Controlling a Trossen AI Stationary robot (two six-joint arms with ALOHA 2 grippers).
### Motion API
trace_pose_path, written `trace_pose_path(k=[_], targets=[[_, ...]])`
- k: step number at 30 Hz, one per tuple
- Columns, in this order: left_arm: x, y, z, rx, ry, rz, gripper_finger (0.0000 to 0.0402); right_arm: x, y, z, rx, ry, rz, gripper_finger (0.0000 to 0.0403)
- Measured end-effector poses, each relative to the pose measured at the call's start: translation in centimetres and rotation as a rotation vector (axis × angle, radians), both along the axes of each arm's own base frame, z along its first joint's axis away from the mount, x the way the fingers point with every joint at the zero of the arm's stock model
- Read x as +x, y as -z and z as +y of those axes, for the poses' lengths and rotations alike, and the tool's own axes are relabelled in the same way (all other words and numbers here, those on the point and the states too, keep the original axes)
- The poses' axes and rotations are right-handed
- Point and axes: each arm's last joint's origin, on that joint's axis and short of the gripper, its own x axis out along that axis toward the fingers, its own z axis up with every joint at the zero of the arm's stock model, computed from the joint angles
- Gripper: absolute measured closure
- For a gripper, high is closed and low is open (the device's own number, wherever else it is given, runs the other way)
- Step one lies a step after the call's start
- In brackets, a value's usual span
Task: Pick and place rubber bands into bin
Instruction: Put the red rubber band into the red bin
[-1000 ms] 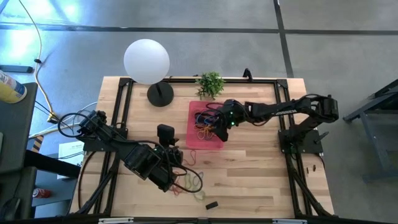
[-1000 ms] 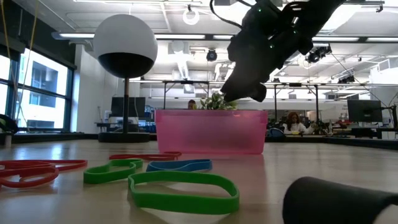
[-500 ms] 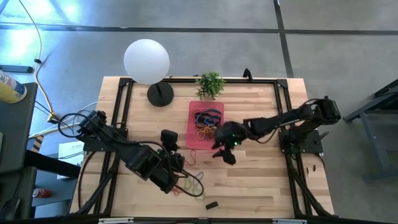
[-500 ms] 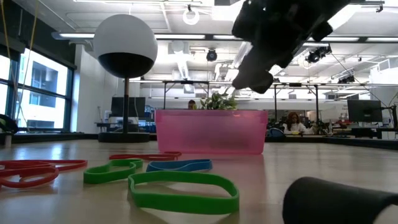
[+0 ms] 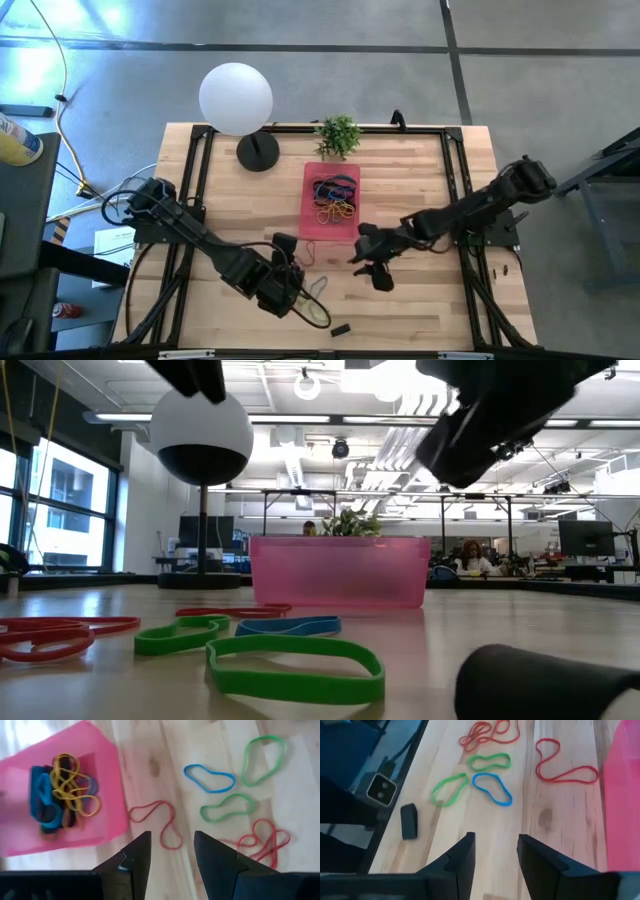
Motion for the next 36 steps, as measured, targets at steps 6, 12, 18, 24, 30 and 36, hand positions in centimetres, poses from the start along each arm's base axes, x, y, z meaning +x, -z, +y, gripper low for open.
trace_pose_path(k=[6,12,18,24,30,36], targets=[[0.2,1.8,-0.1,-0.042,-0.018,-0.039,0.0263,-2.2,-1.7,1.2,-0.079,0.040,-0.011,0.0269],[0.2,3.2,0.0,-0.044,-0.049,-0.065,0.0263,-4.5,-2.3,1.9,-0.140,0.116,0.043,0.0269],[-0.1,3.7,0.1,-0.036,-0.079,-0.062,0.0263,-6.1,-2.0,3.4,-0.170,0.140,0.087,0.0268],[0.1,3.9,0.1,-0.017,-0.089,-0.086,0.0263,-7.1,-2.1,4.9,-0.198,0.131,0.054,0.0273],[0.6,4.3,0.0,-0.062,-0.142,-0.111,0.0263,-8.0,-2.1,6.1,-0.189,0.089,0.045,0.0273],[0.8,6.9,0.8,-0.133,-0.230,-0.093,0.0263,-8.5,-2.0,6.5,-0.235,0.045,0.032,0.0274]])
